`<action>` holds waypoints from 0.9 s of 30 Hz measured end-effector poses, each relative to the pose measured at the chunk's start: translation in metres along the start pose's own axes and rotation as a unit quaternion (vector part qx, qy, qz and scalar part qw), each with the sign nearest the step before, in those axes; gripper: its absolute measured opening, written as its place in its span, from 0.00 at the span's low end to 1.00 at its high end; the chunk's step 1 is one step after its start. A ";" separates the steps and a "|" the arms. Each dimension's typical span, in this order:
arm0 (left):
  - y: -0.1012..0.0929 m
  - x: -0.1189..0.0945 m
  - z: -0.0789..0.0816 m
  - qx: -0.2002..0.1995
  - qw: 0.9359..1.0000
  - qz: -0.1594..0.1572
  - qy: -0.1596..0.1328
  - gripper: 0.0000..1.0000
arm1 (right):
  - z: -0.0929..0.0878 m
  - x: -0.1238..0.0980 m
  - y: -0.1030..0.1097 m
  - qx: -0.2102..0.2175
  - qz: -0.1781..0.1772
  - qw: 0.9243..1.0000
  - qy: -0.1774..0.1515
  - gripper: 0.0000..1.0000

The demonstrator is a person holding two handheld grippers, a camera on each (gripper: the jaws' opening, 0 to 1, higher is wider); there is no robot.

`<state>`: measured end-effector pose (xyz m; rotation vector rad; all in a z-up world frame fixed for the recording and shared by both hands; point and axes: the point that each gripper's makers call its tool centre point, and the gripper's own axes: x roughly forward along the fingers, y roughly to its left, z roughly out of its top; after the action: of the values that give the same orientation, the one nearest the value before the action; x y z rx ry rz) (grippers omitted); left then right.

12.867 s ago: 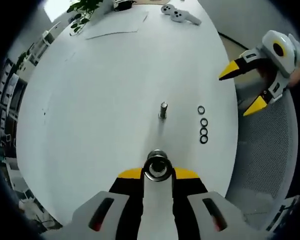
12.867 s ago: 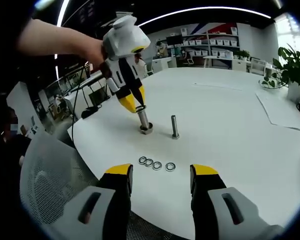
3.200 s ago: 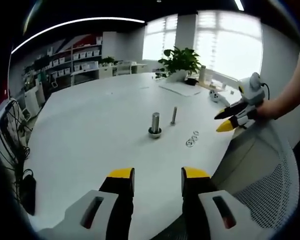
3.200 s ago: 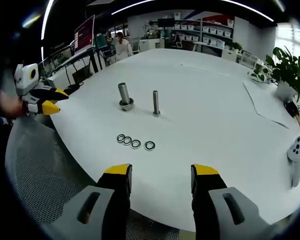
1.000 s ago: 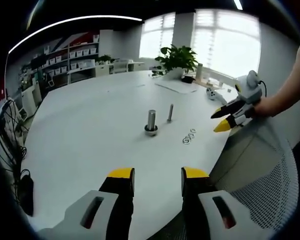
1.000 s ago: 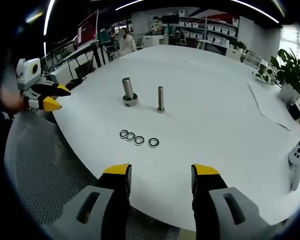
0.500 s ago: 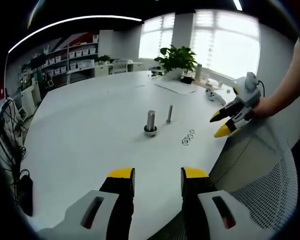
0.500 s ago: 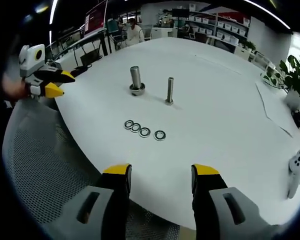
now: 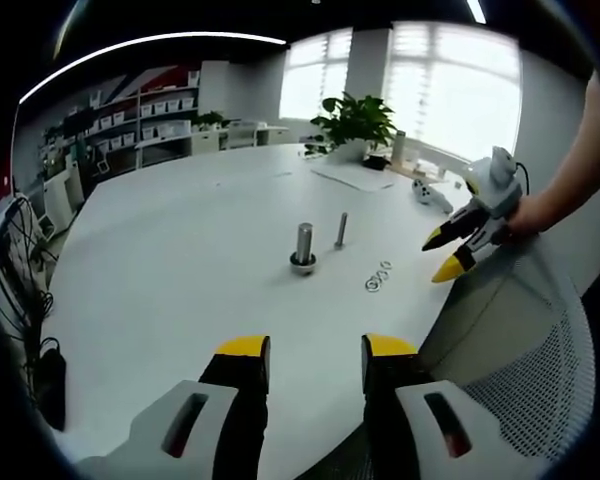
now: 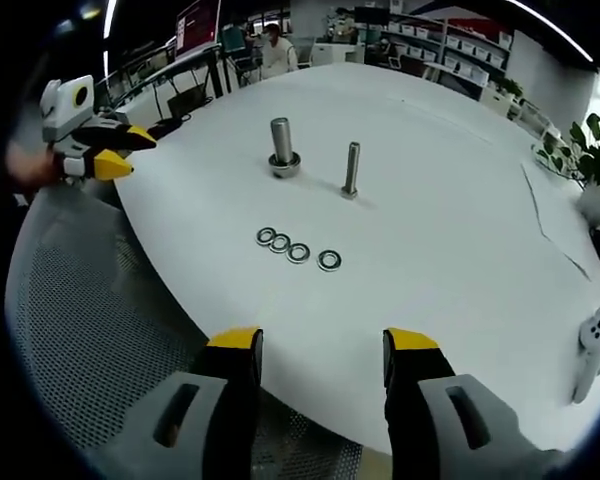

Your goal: Place the washer onto the threaded stud by aligning its center hole with the stud, sliding it down to the base, and recovering from edge contact or off-axis alignment until the washer reaches the visible bottom stop.

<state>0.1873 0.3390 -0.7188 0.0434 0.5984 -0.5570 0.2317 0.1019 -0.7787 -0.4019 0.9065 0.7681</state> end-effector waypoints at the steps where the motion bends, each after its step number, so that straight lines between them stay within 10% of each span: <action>1: 0.000 0.000 0.000 0.000 1.000 0.000 0.000 0.35 | 0.000 0.000 0.000 -0.002 0.000 1.000 0.001 0.51; 27: 0.001 -0.001 -0.001 0.003 1.000 0.002 0.003 0.34 | 0.032 0.012 -0.024 -0.062 0.001 0.998 0.030 0.50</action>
<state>0.1868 0.3399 -0.7192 0.0522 0.6019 -0.5547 0.2718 0.1099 -0.7701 -0.5366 0.9184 0.8206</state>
